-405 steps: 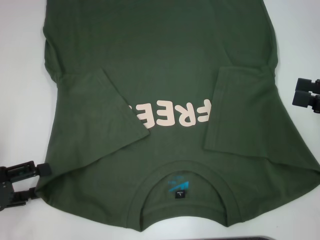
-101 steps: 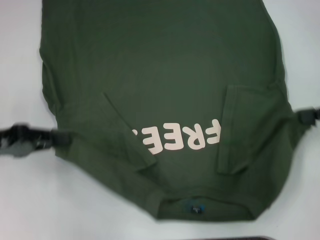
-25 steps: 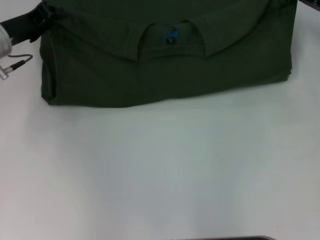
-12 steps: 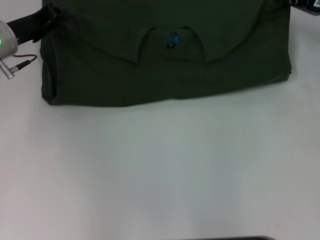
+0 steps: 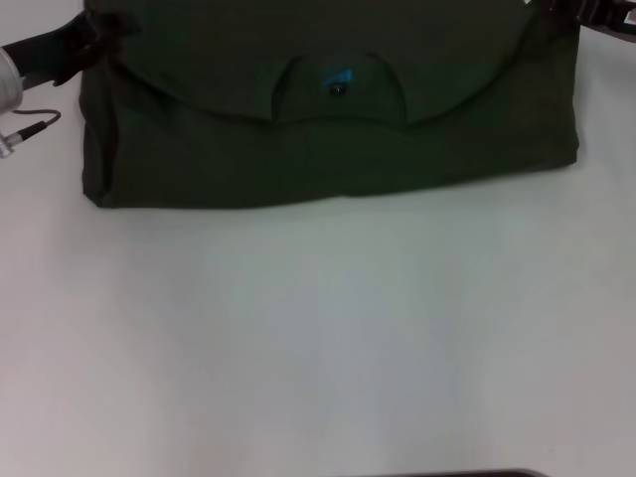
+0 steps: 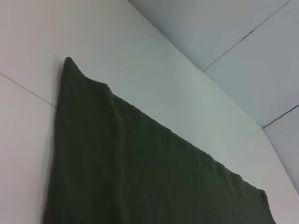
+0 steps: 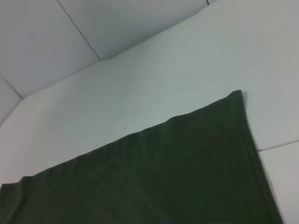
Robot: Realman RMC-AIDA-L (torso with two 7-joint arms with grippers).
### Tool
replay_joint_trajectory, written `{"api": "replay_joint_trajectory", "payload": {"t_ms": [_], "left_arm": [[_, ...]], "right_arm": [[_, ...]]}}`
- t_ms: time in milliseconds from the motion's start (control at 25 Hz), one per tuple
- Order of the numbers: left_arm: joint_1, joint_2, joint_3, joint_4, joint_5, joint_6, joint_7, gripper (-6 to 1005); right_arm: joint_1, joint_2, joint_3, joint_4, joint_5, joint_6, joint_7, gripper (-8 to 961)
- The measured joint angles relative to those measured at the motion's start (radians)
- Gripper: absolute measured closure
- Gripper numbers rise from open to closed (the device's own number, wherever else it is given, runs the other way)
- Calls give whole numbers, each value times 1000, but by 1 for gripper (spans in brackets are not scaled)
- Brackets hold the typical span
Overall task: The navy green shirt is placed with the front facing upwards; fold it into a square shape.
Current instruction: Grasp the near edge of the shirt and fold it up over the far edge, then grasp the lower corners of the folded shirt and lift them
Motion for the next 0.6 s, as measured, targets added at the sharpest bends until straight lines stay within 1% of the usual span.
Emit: {"api": "replay_joint_trajectory", "payload": {"t_ms": [40,80,120,160,200,320,400,440,520,600], "left_arm": [[5,0,-1,3,-1,1,-1,702],[8,0,-1,6,-1,2,-3,684],[12,0,0,9,-1,4,-5,666],[17,2,2,9,-1,9,-9,647],[20,3,3,10,-1,13,-11,629],[29,4,2,19,-2,34,-14,487],[35,2,0,27,-2,48,-14,392],[38,1,-1,29,-3,54,-14,365],[45,-2,-1,32,-4,63,-14,312],[51,-3,-4,33,-6,75,-15,259]], "right_arm": [[-1,-4,-7,0,-1,0,2,801],[-5,-16,-24,-3,-10,-3,22,766],[-5,-16,-24,-3,-10,-3,22,731],[-6,-30,-37,-10,-30,-7,53,696],[-6,-30,-37,-10,-30,-7,53,661],[4,-42,-41,-15,-50,-1,68,536],[13,-43,-43,-16,-53,17,61,445],[20,-43,-43,-17,-52,29,52,400],[39,-39,-49,-17,-52,53,27,166],[62,-34,-79,-21,-55,43,19,115]]}}
